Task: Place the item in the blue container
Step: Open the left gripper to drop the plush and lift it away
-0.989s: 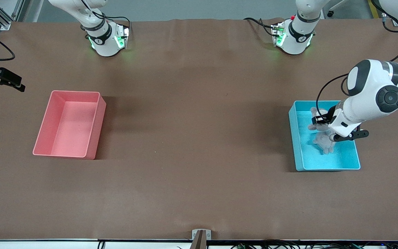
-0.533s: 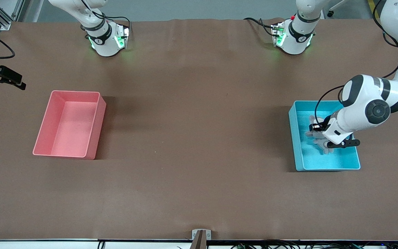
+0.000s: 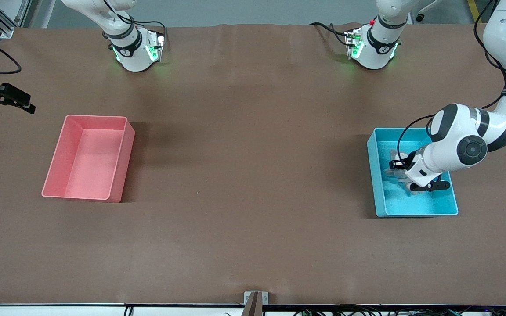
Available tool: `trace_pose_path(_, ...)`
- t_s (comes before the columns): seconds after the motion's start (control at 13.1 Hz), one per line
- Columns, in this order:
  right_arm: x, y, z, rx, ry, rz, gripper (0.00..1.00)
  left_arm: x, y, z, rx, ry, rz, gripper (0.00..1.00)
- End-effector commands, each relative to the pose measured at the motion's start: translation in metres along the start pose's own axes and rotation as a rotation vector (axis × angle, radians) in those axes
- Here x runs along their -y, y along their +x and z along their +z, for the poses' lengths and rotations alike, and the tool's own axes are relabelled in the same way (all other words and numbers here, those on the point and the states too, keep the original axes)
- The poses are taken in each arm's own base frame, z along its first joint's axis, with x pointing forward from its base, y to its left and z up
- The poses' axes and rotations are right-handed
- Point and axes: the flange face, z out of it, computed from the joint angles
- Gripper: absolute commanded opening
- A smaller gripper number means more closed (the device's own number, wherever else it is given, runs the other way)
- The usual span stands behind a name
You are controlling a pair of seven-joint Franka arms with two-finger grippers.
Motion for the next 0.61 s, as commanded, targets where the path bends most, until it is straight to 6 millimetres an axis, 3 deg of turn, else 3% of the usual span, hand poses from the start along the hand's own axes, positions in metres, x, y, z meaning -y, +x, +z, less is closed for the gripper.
trace_pose_path(0.0,0.001,-0.009,-0.005,-0.017,0.011,-0.032,1.00,0.001,0.003,-0.008,-0.017,0.017,-0.005,1.00)
trace_pose_path(0.23,0.002,-0.009,-0.006,-0.021,0.007,-0.038,1.00,0.004,0.002,-0.016,-0.027,0.030,-0.005,1.00)
trace_pose_path(0.53,0.002,-0.010,-0.005,-0.011,0.010,-0.037,1.00,0.011,0.002,-0.049,-0.048,0.064,-0.020,1.00)
